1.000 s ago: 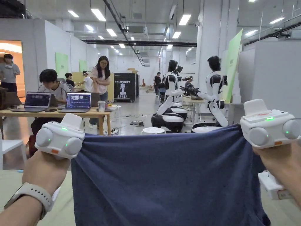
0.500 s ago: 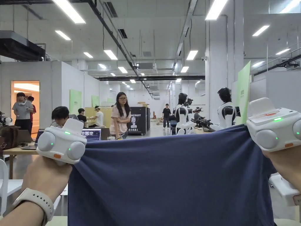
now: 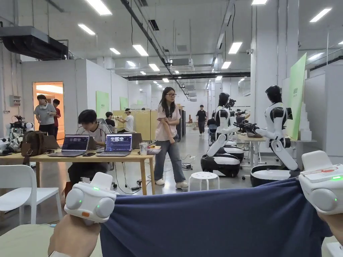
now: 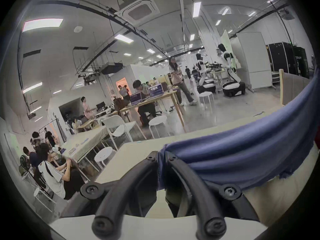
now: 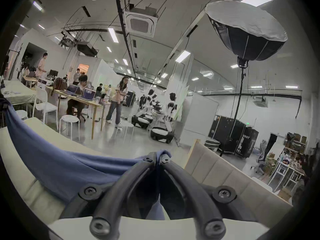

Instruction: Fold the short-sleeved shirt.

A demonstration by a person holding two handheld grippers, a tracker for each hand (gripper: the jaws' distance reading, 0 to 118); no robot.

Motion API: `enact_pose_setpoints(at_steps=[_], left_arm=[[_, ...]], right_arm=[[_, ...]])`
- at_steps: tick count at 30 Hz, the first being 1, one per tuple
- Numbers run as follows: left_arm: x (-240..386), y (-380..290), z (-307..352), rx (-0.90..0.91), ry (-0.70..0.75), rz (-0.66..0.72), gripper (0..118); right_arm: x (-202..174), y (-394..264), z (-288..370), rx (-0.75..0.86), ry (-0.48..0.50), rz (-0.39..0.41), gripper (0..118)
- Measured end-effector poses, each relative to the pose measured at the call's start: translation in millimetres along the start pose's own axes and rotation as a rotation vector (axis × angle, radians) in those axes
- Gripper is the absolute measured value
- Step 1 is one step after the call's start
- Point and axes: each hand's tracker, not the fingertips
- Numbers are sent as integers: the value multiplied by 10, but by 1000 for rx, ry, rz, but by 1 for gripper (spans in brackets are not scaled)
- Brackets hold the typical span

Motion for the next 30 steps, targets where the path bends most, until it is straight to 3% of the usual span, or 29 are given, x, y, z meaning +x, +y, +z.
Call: enact_pose_setpoints(at_steps=[8, 13, 16, 22, 26, 27, 28, 29, 30], left_arm=[[-44, -749, 716, -73, -80, 31, 4], [29, -1674, 1176, -182, -122, -5, 4], [112, -2310, 1379, -262, -156, 0, 4], [290, -3523, 1548, -466, -203, 17, 4], [262, -3801, 1581, -494, -223, 88, 10], [246, -3779, 1609, -466, -221, 103, 21], [238, -3735, 1644, -444, -215, 102, 40], [232, -3687, 1688, -431, -205, 104, 71], [246, -3621, 1761, -399, -176, 123, 84]], right_arm=[[122, -638, 842, -151, 54, -16, 2], [23, -1520, 1431, -284, 113, 0, 2], [-118, -2170, 1726, -378, 147, 52, 2], [-346, -3412, 2086, -600, 228, -2, 2], [-373, -3672, 2210, -630, 241, -45, 3], [-360, -3663, 2228, -617, 247, -66, 6], [-348, -3625, 2240, -600, 249, -83, 19], [-348, -3569, 2249, -591, 252, -90, 55], [-342, -3478, 2265, -562, 247, -91, 81]])
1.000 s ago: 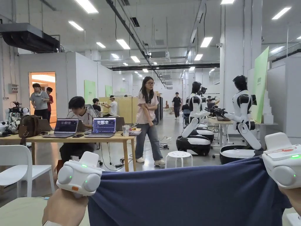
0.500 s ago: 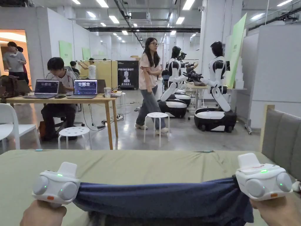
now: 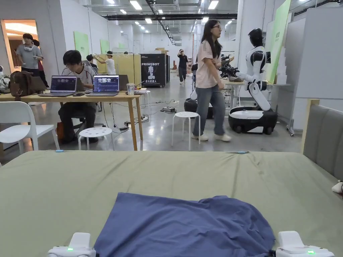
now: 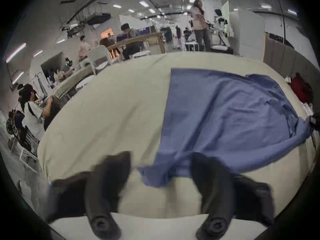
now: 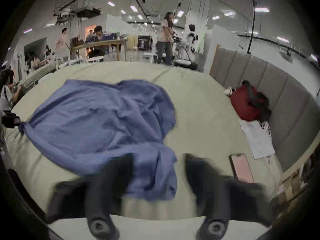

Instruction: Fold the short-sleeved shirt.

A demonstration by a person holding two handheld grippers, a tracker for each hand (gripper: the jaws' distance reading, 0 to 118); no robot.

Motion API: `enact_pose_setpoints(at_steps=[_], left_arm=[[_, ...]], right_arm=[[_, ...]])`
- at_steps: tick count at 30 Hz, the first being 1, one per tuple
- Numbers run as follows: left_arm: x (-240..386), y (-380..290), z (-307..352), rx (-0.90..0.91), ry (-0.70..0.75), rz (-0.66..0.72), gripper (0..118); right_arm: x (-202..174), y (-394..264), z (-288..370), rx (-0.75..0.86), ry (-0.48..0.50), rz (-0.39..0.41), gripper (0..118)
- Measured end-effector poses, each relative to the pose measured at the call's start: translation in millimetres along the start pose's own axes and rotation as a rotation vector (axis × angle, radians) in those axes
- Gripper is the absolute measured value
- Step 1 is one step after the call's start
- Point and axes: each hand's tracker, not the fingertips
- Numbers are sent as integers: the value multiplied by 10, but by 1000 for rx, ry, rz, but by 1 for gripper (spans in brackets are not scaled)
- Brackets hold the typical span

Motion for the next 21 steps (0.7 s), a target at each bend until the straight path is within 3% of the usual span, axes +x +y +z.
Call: enact_pose_setpoints(at_steps=[1, 2, 6, 7, 8, 9, 11, 12, 13, 15, 21], left_arm=[[68, 27, 103, 46, 8, 1, 89], [161, 65, 222, 99, -8, -2, 89], [604, 224, 631, 247, -145, 2, 87], [710, 232, 738, 286, -167, -5, 79], [784, 223, 826, 324, -183, -10, 52], [851, 201, 901, 359, -200, -18, 42], [971, 167, 931, 369, -136, -53, 21], [1002, 169, 917, 352, -120, -98, 0], [995, 201, 865, 326, -144, -120, 0], [855, 300, 789, 250, -239, -68, 0], [-110, 611, 499, 41, -214, 63, 0]], right_arm=[[-47, 58, 79, 56, 8, -2, 101], [-101, 111, 147, 93, 21, -15, 112], [-455, 353, 482, 203, 128, -31, 111], [-541, 384, 590, 232, 145, -37, 103], [-605, 396, 678, 264, 168, -43, 80], [-675, 393, 738, 279, 182, -49, 60], [-786, 368, 780, 271, 164, -52, 38], [-806, 350, 778, 279, 157, -40, 8], [-834, 339, 790, 288, 150, -27, 0], [-862, 355, 777, 263, 181, -3, 0], [-817, 323, 720, 253, 162, 35, 0]])
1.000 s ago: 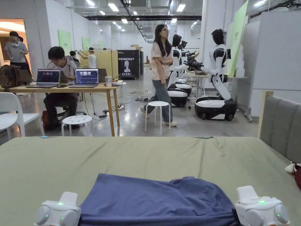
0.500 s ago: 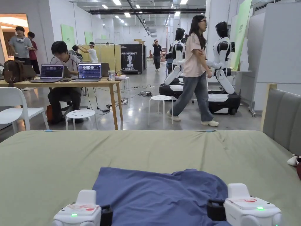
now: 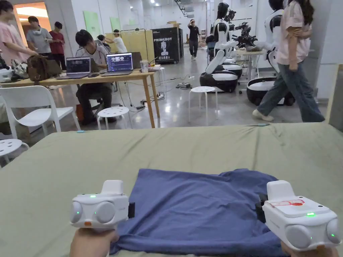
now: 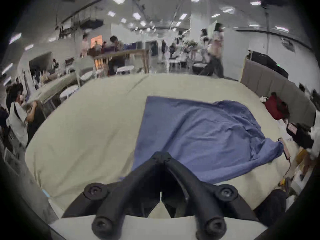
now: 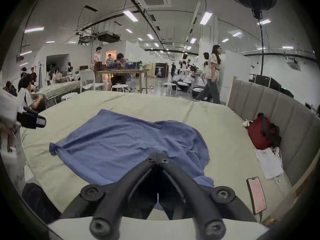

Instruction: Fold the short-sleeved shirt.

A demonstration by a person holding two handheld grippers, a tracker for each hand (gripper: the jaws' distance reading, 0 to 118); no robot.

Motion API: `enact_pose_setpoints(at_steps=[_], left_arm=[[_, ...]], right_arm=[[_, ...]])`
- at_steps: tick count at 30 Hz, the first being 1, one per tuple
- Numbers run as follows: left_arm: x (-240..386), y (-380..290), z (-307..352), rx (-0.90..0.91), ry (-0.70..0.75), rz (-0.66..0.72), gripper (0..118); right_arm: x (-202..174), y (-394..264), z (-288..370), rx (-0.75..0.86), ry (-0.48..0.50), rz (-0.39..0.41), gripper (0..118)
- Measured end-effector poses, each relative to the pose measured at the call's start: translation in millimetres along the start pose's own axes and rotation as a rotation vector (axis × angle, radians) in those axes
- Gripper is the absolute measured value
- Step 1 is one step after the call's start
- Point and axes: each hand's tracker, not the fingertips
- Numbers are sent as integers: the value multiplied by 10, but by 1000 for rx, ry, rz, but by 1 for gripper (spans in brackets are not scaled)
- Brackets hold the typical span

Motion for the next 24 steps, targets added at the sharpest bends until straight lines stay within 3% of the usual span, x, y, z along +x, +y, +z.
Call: enact_pose_setpoints(at_steps=[2, 3, 4, 5, 6, 7, 10, 14, 15, 17, 24], left_arm=[[-318, 20, -76, -46, -26, 21, 0], [-420, 17, -125, -82, -23, 18, 12], [-497, -4, -161, -109, -23, 27, 38], [-564, -29, -203, -128, -26, 49, 84], [-606, -62, -291, -158, -10, 76, 111], [-646, -116, -388, -183, -14, 97, 118], [-695, -261, -610, -228, -47, 146, 92], [-688, -443, -936, -289, -41, 161, 85], [-682, -477, -1023, -324, -35, 161, 70], [-661, -529, -1110, -357, -65, 144, 6], [-581, -519, -913, -303, -55, 90, 5]], right_arm=[[4, -31, -20, -6, -7, -1, 0], [22, -37, -35, -14, -7, -6, 0], [21, -54, -46, -20, -7, -7, 0], [16, -69, -57, -26, -8, -7, 0], [13, -87, -65, -31, -9, -7, 0], [31, -97, -91, -37, -8, -5, 0], [65, -141, -89, -49, -20, 2, 0], [183, -206, -94, -69, -45, 3, 0], [233, -220, -102, -77, -53, 2, 0], [332, -252, -102, -89, -72, 0, 0], [877, -328, -56, -137, -131, -35, 0]])
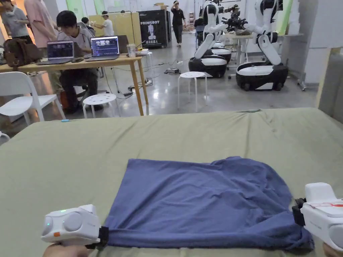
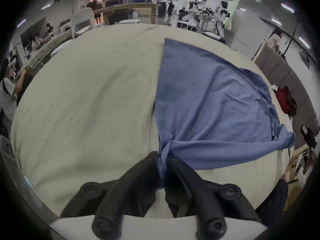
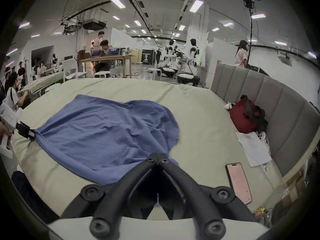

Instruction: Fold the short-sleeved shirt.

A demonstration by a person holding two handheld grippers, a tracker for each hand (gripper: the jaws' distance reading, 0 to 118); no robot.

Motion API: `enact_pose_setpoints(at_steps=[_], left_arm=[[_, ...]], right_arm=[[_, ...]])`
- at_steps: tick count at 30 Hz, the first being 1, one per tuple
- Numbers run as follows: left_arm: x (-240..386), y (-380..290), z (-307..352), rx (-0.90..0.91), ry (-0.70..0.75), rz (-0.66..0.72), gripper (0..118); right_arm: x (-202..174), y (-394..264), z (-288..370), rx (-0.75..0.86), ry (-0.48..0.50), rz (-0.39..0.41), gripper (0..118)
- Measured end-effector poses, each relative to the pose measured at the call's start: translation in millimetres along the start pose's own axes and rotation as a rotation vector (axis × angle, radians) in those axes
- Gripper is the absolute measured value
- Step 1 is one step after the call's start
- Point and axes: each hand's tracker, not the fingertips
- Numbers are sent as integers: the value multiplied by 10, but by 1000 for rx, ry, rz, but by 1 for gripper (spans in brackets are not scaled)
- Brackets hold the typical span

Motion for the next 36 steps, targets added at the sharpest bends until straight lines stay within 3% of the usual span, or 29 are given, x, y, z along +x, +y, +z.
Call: enact_pose_setpoints(at_steps=[2, 3, 4, 5, 6, 7, 10, 11, 12, 14, 16, 18, 22, 26, 32, 36], left_arm=[[30, -26, 131, 52, 9, -36, 5], [35, -44, 157, 62, 11, -33, 5], [62, -74, 203, 73, 12, -31, 5], [95, -103, 244, 81, 14, -30, 5], [113, -120, 250, 85, 18, -31, 5], [143, -138, 253, 92, 26, -37, 5], [228, -171, 284, 101, 31, -45, 4], [252, -188, 294, 105, 36, -48, 4], [274, -204, 308, 113, 47, -54, 4], [270, -190, 314, 119, 56, -58, 4], [283, -196, 346, 125, 57, -57, 4], [289, -178, 359, 130, 63, -64, 4], [292, -79, 437, 137, 60, -64, 4], [312, 161, 562, 171, 51, -46, 4], [445, 685, 374, 175, 96, -67, 4], [551, 973, -25, 124, 144, -76, 4]], right_arm=[[171, -25, -9, -11, 9, -42, 0], [228, -48, -21, -12, 8, -64, 7], [265, -83, -41, -14, 1, -72, 26], [294, -121, -69, -23, 17, -72, 70], [302, -176, -114, -57, 53, -67, 96], [277, -234, -139, -75, 83, -54, 106], [194, -370, -185, -68, 121, -28, 104], [164, -403, -219, -87, 131, -30, 98], [151, -442, -266, -113, 148, -41, 81], [126, -506, -378, -177, 121, -35, 4], [91, -571, -461, -223, 36, 13, 3], [95, -576, -474, -218, 64, 9, 3], [129, -303, -347, -59, 16, -32, 3], [115, 77, -299, 33, -41, 3, 3], [97, 588, -682, 9, -65, 43, 3], [80, 633, -1182, -100, -79, 53, 3]])
